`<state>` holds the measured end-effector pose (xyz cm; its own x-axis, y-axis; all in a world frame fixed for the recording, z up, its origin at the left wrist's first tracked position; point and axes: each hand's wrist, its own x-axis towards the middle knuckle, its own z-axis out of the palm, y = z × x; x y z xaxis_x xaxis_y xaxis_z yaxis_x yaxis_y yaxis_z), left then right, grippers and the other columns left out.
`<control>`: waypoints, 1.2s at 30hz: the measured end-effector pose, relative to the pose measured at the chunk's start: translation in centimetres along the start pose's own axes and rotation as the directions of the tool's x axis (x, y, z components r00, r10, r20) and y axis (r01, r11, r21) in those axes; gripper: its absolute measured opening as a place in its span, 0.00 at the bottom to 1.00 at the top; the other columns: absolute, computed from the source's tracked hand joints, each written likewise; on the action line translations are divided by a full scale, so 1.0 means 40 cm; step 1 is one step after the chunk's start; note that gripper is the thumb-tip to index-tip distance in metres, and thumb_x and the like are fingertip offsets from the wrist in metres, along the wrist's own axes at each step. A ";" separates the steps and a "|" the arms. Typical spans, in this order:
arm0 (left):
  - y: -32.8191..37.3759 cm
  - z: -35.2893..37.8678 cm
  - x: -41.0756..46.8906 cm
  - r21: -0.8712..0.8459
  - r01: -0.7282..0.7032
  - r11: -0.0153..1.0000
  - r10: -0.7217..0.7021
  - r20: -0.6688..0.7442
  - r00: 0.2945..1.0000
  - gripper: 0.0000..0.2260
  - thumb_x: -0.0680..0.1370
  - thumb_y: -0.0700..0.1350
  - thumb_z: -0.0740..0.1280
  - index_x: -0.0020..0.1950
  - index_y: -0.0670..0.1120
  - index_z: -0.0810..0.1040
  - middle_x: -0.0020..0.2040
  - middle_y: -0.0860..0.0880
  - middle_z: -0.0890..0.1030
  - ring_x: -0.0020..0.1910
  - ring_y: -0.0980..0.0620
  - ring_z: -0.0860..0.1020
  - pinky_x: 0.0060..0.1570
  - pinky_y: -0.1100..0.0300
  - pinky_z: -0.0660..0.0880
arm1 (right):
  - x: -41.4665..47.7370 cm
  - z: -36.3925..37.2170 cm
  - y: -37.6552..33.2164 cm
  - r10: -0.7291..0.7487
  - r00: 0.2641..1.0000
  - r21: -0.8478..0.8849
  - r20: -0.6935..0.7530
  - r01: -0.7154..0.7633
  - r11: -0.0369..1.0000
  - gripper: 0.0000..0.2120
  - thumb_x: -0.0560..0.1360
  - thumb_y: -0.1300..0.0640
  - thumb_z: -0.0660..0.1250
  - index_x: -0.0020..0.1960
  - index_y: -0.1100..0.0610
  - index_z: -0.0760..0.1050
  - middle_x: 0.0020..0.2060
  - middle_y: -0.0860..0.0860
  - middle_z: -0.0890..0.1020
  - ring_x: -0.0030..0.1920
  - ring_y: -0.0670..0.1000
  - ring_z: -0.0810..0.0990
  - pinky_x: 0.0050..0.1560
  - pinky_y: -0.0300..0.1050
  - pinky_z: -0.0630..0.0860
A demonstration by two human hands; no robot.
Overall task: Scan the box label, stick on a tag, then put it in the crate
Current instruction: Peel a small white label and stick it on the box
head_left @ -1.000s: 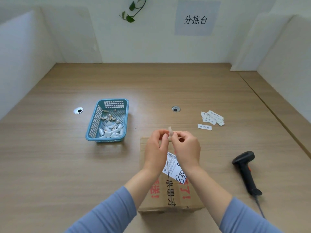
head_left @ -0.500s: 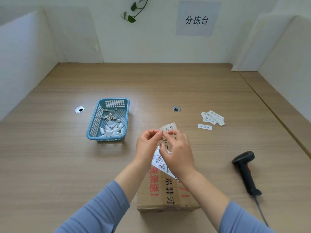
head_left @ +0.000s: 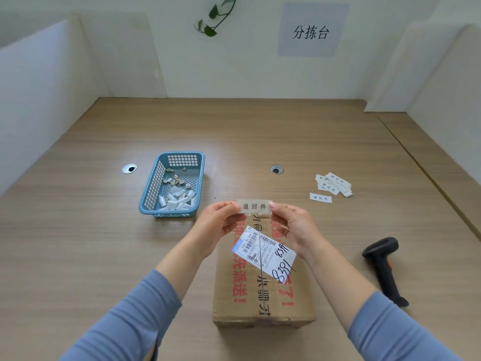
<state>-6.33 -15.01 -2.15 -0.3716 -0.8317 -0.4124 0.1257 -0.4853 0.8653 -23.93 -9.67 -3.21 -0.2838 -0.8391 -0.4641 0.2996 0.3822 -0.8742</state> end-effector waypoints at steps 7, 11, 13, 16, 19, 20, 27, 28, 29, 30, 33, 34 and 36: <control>-0.010 -0.014 0.012 0.022 0.021 1.000 -0.019 -0.090 0.996 0.04 0.76 0.38 0.67 0.42 0.45 0.78 0.39 0.50 0.81 0.42 0.54 0.79 0.47 0.61 0.71 | 0.000 0.010 0.006 -0.173 0.985 -0.127 -0.002 0.171 0.977 0.07 0.72 0.52 0.72 0.44 0.55 0.80 0.43 0.57 0.85 0.47 0.57 0.83 0.58 0.57 0.76; -0.010 -0.019 0.020 0.032 0.018 0.999 -0.015 -0.112 0.994 0.03 0.75 0.39 0.69 0.41 0.46 0.79 0.36 0.53 0.82 0.42 0.55 0.79 0.50 0.61 0.71 | 0.003 0.011 0.006 -0.204 0.979 -0.135 -0.003 0.202 0.970 0.08 0.71 0.50 0.73 0.45 0.53 0.81 0.48 0.59 0.85 0.50 0.60 0.84 0.59 0.63 0.76; -0.008 -0.023 0.023 0.053 0.008 0.999 -0.002 -0.114 0.993 0.04 0.74 0.39 0.69 0.41 0.47 0.79 0.37 0.52 0.81 0.42 0.56 0.78 0.47 0.62 0.71 | 0.005 0.010 0.008 -0.201 0.980 -0.131 -0.007 0.198 0.971 0.09 0.68 0.48 0.74 0.43 0.52 0.81 0.47 0.59 0.85 0.51 0.61 0.84 0.58 0.63 0.77; -0.005 -0.030 0.031 0.106 -0.014 0.994 0.028 -0.135 0.990 0.04 0.74 0.40 0.70 0.41 0.48 0.78 0.38 0.51 0.79 0.39 0.56 0.76 0.42 0.64 0.70 | 0.011 0.016 0.006 -0.205 0.979 -0.132 -0.007 0.203 0.970 0.07 0.71 0.52 0.74 0.44 0.55 0.81 0.47 0.60 0.85 0.51 0.61 0.83 0.56 0.60 0.78; 0.000 -0.038 0.049 0.215 -0.036 0.976 0.074 -0.174 0.982 0.05 0.75 0.41 0.69 0.41 0.48 0.75 0.38 0.51 0.79 0.35 0.56 0.75 0.36 0.65 0.69 | 0.030 0.033 -0.010 -0.210 0.978 -0.167 0.013 0.209 0.964 0.07 0.72 0.57 0.72 0.47 0.60 0.81 0.40 0.53 0.83 0.44 0.53 0.82 0.44 0.43 0.76; 0.003 -0.042 0.056 0.247 -0.039 0.968 0.087 -0.188 0.978 0.05 0.76 0.41 0.68 0.41 0.48 0.75 0.38 0.51 0.79 0.35 0.56 0.75 0.35 0.66 0.68 | 0.039 0.041 -0.015 -0.200 0.980 -0.176 0.017 0.200 0.964 0.08 0.72 0.59 0.72 0.48 0.62 0.80 0.39 0.52 0.82 0.42 0.50 0.81 0.42 0.41 0.76; -0.013 -0.077 0.122 0.436 -0.018 0.900 0.147 -0.264 0.953 0.03 0.75 0.39 0.69 0.45 0.43 0.76 0.37 0.49 0.77 0.33 0.55 0.73 0.32 0.67 0.70 | 0.142 0.087 0.021 -0.124 0.988 -0.387 -0.094 0.079 0.919 0.03 0.70 0.58 0.74 0.39 0.53 0.81 0.40 0.51 0.85 0.45 0.54 0.84 0.55 0.57 0.79; -0.023 -0.082 0.128 0.461 -0.007 0.887 0.150 -0.275 0.949 0.04 0.74 0.39 0.69 0.46 0.42 0.76 0.37 0.49 0.77 0.34 0.54 0.73 0.35 0.65 0.71 | 0.152 0.091 0.031 -0.125 0.986 -0.417 -0.108 0.069 0.906 0.04 0.69 0.57 0.74 0.37 0.52 0.80 0.39 0.50 0.85 0.45 0.54 0.84 0.54 0.57 0.79; -0.033 -0.085 0.134 0.485 0.008 0.875 0.151 -0.288 0.946 0.05 0.74 0.40 0.70 0.47 0.43 0.75 0.38 0.49 0.76 0.35 0.53 0.74 0.37 0.63 0.72 | 0.159 0.095 0.040 -0.125 0.985 -0.447 -0.117 0.060 0.892 0.05 0.69 0.57 0.74 0.36 0.51 0.80 0.37 0.49 0.85 0.43 0.53 0.83 0.53 0.57 0.80; -0.044 -0.089 0.139 0.500 0.028 0.866 0.148 -0.307 0.940 0.07 0.73 0.40 0.70 0.48 0.43 0.74 0.39 0.49 0.76 0.37 0.52 0.74 0.40 0.61 0.72 | 0.162 0.098 0.047 -0.129 0.984 -0.475 -0.124 0.056 0.878 0.05 0.69 0.56 0.74 0.36 0.51 0.80 0.36 0.48 0.84 0.43 0.53 0.83 0.52 0.57 0.80; -0.067 -0.097 0.149 0.464 0.075 0.883 0.109 -0.358 0.927 0.14 0.72 0.40 0.72 0.51 0.43 0.68 0.39 0.48 0.74 0.37 0.53 0.74 0.40 0.61 0.71 | 0.165 0.099 0.058 -0.154 0.980 -0.560 -0.125 0.059 0.827 0.02 0.70 0.55 0.73 0.40 0.50 0.81 0.38 0.47 0.84 0.45 0.52 0.83 0.49 0.51 0.80; -0.072 -0.100 0.151 0.460 0.078 0.885 0.108 -0.364 0.925 0.15 0.72 0.39 0.72 0.51 0.43 0.67 0.38 0.49 0.74 0.36 0.54 0.74 0.39 0.62 0.70 | 0.165 0.098 0.059 -0.174 0.978 -0.603 -0.114 0.071 0.795 0.02 0.71 0.54 0.73 0.43 0.51 0.81 0.39 0.47 0.84 0.45 0.51 0.83 0.47 0.48 0.78; -0.080 -0.104 0.156 0.467 0.077 0.881 0.115 -0.369 0.922 0.14 0.73 0.38 0.71 0.51 0.42 0.67 0.36 0.50 0.74 0.35 0.53 0.74 0.39 0.63 0.70 | 0.165 0.099 0.057 -0.194 0.976 -0.644 -0.098 0.086 0.760 0.11 0.70 0.55 0.73 0.52 0.50 0.78 0.39 0.47 0.82 0.45 0.51 0.82 0.46 0.45 0.75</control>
<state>-5.20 -19.78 -8.68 0.0116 -0.9222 -0.3865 -0.3472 -0.3661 0.8633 -21.52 -15.89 -7.70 -0.4246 -0.8551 -0.2976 -0.3836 0.4676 -0.7964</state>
